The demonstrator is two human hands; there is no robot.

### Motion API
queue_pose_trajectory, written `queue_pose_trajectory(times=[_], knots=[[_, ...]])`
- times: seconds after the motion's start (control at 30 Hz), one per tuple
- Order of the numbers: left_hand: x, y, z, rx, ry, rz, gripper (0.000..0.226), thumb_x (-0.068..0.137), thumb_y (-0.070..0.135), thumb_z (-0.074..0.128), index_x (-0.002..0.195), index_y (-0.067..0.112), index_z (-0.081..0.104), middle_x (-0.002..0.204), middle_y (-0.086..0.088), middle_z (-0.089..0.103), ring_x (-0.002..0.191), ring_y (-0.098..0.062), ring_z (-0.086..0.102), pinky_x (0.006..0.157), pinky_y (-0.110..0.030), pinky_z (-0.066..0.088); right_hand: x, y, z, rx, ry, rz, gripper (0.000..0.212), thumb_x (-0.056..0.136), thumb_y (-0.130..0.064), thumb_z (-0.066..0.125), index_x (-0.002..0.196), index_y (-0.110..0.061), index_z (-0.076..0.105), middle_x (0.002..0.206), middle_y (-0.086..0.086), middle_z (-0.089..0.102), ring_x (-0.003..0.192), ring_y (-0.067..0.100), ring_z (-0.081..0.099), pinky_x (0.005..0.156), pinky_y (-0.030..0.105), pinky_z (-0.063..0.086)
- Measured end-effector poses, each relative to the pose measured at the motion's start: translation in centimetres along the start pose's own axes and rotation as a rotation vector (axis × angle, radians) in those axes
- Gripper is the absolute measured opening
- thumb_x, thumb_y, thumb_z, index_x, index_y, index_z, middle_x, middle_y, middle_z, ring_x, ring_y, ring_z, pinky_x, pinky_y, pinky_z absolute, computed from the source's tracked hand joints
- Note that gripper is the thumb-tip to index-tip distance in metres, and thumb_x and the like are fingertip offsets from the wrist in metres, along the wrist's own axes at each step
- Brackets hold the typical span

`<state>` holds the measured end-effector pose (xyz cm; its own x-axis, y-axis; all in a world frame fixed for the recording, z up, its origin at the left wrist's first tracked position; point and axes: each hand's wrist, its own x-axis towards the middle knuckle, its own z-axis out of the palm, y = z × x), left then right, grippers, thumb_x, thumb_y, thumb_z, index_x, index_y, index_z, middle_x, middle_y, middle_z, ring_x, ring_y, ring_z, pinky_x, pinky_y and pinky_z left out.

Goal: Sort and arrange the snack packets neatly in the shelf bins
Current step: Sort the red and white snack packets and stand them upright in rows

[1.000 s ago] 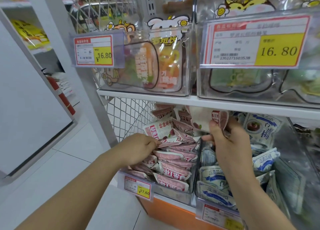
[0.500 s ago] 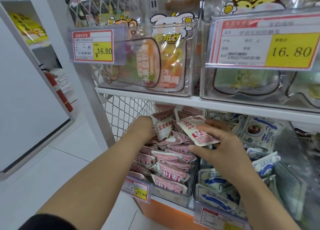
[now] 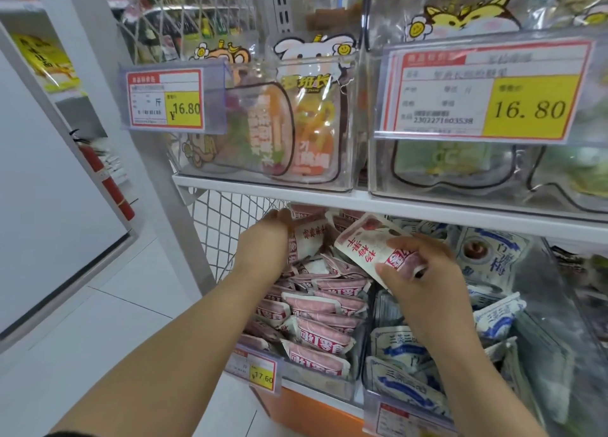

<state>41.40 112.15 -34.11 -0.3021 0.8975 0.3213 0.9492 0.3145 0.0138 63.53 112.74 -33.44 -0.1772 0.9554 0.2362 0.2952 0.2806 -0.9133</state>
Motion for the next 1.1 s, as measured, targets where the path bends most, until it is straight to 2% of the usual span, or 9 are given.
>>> queue_pose_trajectory(times=[0.07, 0.17, 0.3, 0.37, 0.43, 0.57, 0.73, 0.93, 1.1], knots=[[0.5, -0.4, -0.3, -0.039, 0.058, -0.006, 0.03, 0.071, -0.005, 0.064, 0.1, 0.001, 0.057, 0.095, -0.015, 0.058, 0.078, -0.035, 0.061, 0.057, -0.034, 0.043, 0.0, 0.0, 0.0, -0.011, 0.014, -0.011, 0.033, 0.079, -0.008, 0.07, 0.093, -0.035, 0.058, 0.1, 0.004, 0.049, 0.075, -0.007, 0.051, 0.068, 0.004, 0.043], [1.1, -0.4, -1.1, -0.029, 0.102, -0.044, 0.028, 0.08, -0.009, 0.049, 0.106, -0.003, 0.055, 0.098, -0.02, 0.059, 0.08, -0.034, 0.056, 0.062, -0.032, 0.037, -0.2, -0.1, 0.0, -0.025, 0.051, -0.026, 0.037, 0.079, -0.006, 0.069, 0.097, -0.036, 0.055, 0.089, -0.004, 0.049, 0.087, 0.013, 0.053, 0.088, 0.035, 0.047], [1.4, 0.3, -1.9, -0.028, 0.116, 0.131, 0.026, 0.086, 0.002, 0.05, 0.111, 0.005, 0.052, 0.093, -0.015, 0.062, 0.067, -0.031, 0.05, 0.057, -0.028, 0.035, -0.1, 0.0, 0.0, -0.034, 0.05, -0.062, 0.038, 0.082, -0.006, 0.066, 0.101, -0.037, 0.054, 0.097, 0.002, 0.057, 0.079, 0.014, 0.054, 0.076, 0.026, 0.042], [1.1, 0.1, -2.1, 0.012, 0.218, 0.297, 0.039, 0.066, -0.007, 0.071, 0.102, 0.004, 0.064, 0.079, -0.015, 0.064, 0.056, -0.032, 0.058, 0.044, -0.027, 0.039, 0.0, 0.1, 0.0, -0.017, 0.058, -0.061, 0.037, 0.084, -0.006, 0.064, 0.102, -0.037, 0.055, 0.099, 0.001, 0.057, 0.078, 0.002, 0.053, 0.072, 0.014, 0.04], [-0.1, -0.1, -2.0, -0.084, 0.327, 0.35, 0.042, 0.056, -0.011, 0.073, 0.094, 0.004, 0.064, 0.075, -0.018, 0.063, 0.053, -0.034, 0.059, 0.039, -0.028, 0.043, 0.0, 0.1, -0.1, -0.004, 0.085, -0.061, 0.034, 0.085, -0.006, 0.063, 0.104, -0.034, 0.057, 0.099, -0.001, 0.056, 0.079, -0.004, 0.051, 0.069, 0.002, 0.035], [-3.6, 0.1, -1.3, -0.451, 0.433, 0.437, 0.015, 0.083, 0.006, 0.049, 0.097, 0.011, 0.05, 0.092, -0.013, 0.059, 0.079, -0.024, 0.058, 0.063, -0.035, 0.05, 0.0, -0.2, -0.5, -0.002, 0.146, -0.075, 0.026, 0.085, -0.006, 0.062, 0.103, -0.025, 0.059, 0.095, 0.006, 0.055, 0.08, 0.014, 0.048, 0.075, 0.02, 0.033], [-7.1, 1.7, -2.3, -0.593, 0.513, 0.533, 0.008, 0.087, 0.006, 0.049, 0.095, 0.009, 0.05, 0.099, -0.005, 0.053, 0.089, -0.015, 0.057, 0.073, -0.024, 0.051, -0.3, -0.1, -0.5, 0.024, 0.181, -0.077, 0.038, 0.084, -0.005, 0.061, 0.096, -0.04, 0.052, 0.095, 0.007, 0.055, 0.08, 0.023, 0.055, 0.08, 0.04, 0.049], [-11.6, 0.0, -3.0, -0.402, 0.413, 0.75, 0.002, 0.094, 0.01, 0.052, 0.096, 0.011, 0.052, 0.097, -0.001, 0.049, 0.097, -0.021, 0.063, 0.073, -0.031, 0.053, -0.7, -0.4, -0.8, -0.01, 0.144, -0.053, 0.035, 0.084, -0.004, 0.062, 0.113, -0.024, 0.061, 0.109, 0.002, 0.057, 0.098, 0.009, 0.048, 0.083, 0.011, 0.031], [-13.1, 0.3, -3.4, -0.433, 0.335, 0.798, 0.002, 0.094, 0.012, 0.056, 0.093, 0.012, 0.054, 0.092, -0.001, 0.056, 0.108, -0.014, 0.061, 0.081, -0.027, 0.053, -1.2, -0.5, -0.4, -0.043, 0.128, -0.082, 0.037, 0.083, -0.006, 0.063, 0.114, -0.027, 0.062, 0.117, 0.002, 0.059, 0.104, 0.01, 0.05, 0.092, 0.019, 0.032]])
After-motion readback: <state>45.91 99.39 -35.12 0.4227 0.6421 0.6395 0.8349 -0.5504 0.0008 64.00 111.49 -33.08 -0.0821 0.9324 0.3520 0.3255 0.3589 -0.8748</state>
